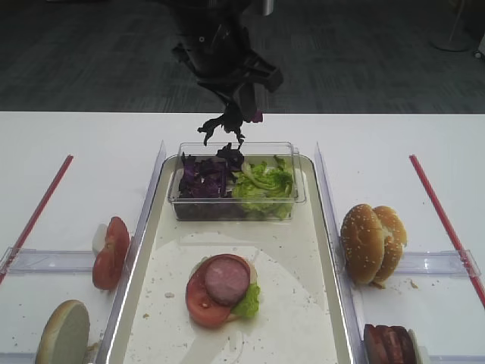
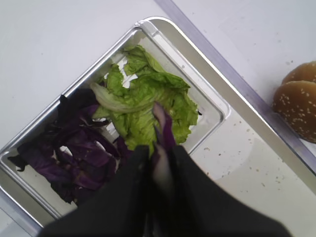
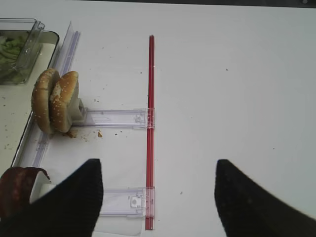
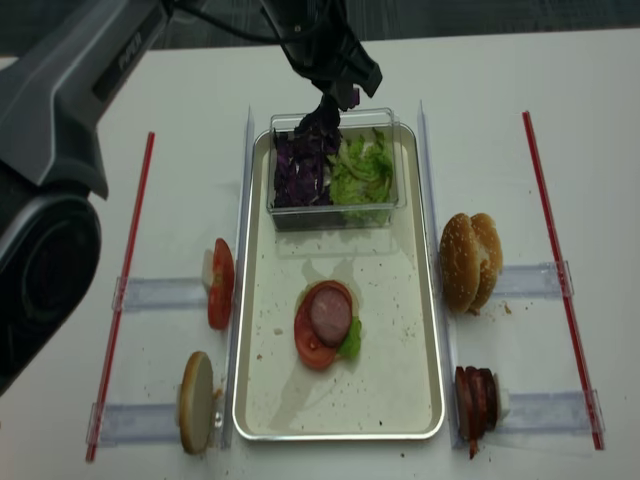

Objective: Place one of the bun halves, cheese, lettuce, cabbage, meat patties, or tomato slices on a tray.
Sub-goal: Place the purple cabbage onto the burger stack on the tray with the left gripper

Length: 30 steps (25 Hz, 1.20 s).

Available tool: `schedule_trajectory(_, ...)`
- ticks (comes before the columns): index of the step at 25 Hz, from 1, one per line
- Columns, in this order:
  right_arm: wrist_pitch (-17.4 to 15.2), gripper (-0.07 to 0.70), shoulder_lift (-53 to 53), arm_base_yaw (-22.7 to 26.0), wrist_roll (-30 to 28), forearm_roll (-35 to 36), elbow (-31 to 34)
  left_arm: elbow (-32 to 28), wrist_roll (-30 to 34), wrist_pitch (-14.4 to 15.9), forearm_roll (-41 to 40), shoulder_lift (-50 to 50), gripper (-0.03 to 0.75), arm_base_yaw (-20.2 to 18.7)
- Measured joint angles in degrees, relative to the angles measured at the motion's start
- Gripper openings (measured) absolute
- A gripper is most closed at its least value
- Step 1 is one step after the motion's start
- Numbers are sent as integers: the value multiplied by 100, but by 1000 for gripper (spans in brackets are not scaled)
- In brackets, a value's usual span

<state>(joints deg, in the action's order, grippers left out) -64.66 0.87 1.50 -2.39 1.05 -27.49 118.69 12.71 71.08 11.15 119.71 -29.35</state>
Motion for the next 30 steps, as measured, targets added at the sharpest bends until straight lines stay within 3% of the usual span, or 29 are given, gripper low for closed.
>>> schedule_trajectory(3, 0, 507, 0, 0, 0, 0, 0, -93, -28, 0, 0, -136, 78, -13)
schedule_trajectory(11, 0, 508, 0, 0, 0, 0, 0, -1030, -40, 0, -9, -634, 78, -75)
schedule_trajectory(30, 0, 508, 0, 0, 0, 0, 0, -3270, -17, -45, -9, -1652, 76, -960)
